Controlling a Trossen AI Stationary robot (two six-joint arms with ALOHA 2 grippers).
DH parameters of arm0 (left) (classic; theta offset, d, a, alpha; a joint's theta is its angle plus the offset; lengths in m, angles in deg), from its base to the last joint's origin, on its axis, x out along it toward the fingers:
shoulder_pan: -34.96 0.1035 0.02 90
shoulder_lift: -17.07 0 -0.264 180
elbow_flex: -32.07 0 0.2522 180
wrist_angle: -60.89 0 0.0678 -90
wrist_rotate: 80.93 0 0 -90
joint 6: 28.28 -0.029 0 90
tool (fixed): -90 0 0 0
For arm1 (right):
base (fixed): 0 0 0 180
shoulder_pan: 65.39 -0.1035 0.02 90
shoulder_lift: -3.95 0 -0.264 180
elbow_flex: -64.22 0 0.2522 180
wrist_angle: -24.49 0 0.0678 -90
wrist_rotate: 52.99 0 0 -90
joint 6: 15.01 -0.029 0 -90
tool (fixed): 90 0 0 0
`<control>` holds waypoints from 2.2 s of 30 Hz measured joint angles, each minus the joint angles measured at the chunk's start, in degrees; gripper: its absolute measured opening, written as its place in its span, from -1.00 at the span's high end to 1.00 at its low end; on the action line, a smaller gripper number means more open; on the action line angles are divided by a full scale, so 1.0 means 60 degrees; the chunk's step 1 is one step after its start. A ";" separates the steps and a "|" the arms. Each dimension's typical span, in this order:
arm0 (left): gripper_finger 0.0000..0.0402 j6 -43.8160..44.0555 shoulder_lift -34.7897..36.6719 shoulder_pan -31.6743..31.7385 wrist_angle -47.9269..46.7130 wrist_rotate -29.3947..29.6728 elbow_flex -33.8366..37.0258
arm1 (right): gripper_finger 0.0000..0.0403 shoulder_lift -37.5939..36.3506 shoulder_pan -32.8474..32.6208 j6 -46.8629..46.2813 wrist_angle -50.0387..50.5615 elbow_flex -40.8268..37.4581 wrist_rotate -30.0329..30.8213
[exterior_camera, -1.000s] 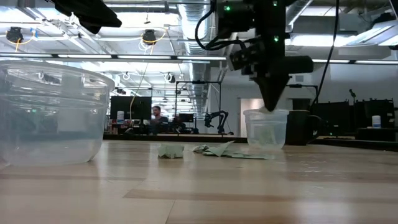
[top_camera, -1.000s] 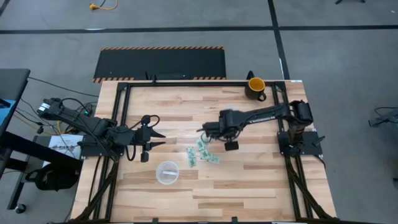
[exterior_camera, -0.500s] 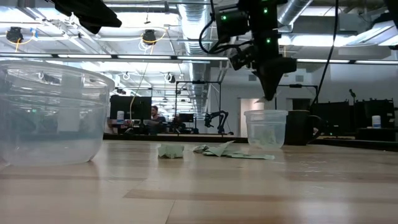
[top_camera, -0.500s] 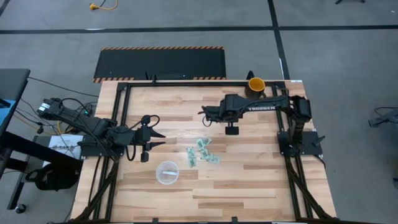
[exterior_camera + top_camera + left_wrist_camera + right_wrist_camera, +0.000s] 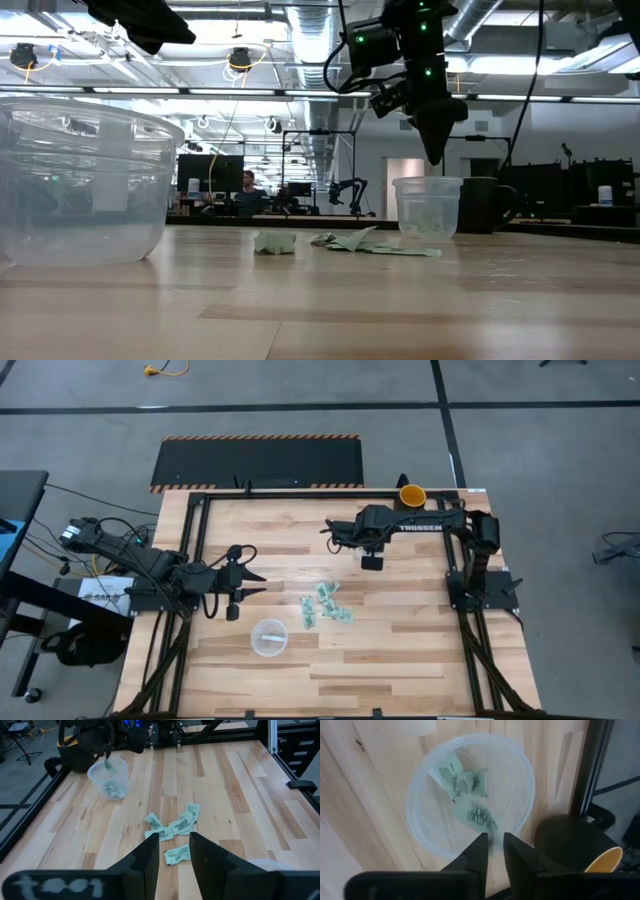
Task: Pick and place Stevia / Truvia into bins
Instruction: Put the stevia packet into the top transparent container
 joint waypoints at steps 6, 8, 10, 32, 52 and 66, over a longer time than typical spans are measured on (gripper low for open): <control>0.51 0.0005 0.0002 -0.0003 0.0000 0.0000 0.0000 | 0.50 0.0000 -0.0003 0.0056 -0.0038 0.0000 -0.0001; 0.51 0.0008 0.0002 -0.0004 0.0000 -0.0003 0.0000 | 0.45 0.0000 -0.0016 0.0005 -0.0027 0.0000 -0.0002; 0.51 0.0009 0.0000 -0.0004 0.0000 -0.0002 0.0000 | 0.42 0.0000 -0.0018 -0.0036 -0.0036 0.0000 -0.0004; 0.51 0.0093 -0.0002 0.0000 -0.0036 -0.0004 0.0000 | 0.41 -0.2566 -0.2342 0.0089 -0.5836 -0.2240 -0.1258; 0.51 0.0175 -0.0002 0.0000 0.0009 -0.0015 0.0000 | 0.41 0.0182 -0.3657 0.1332 -0.7244 -0.3024 -0.2049; 0.51 0.0258 -0.0002 -0.0004 0.0044 -0.0011 0.0000 | 0.41 0.0182 -0.4282 0.1339 -0.8192 -0.3016 -0.2049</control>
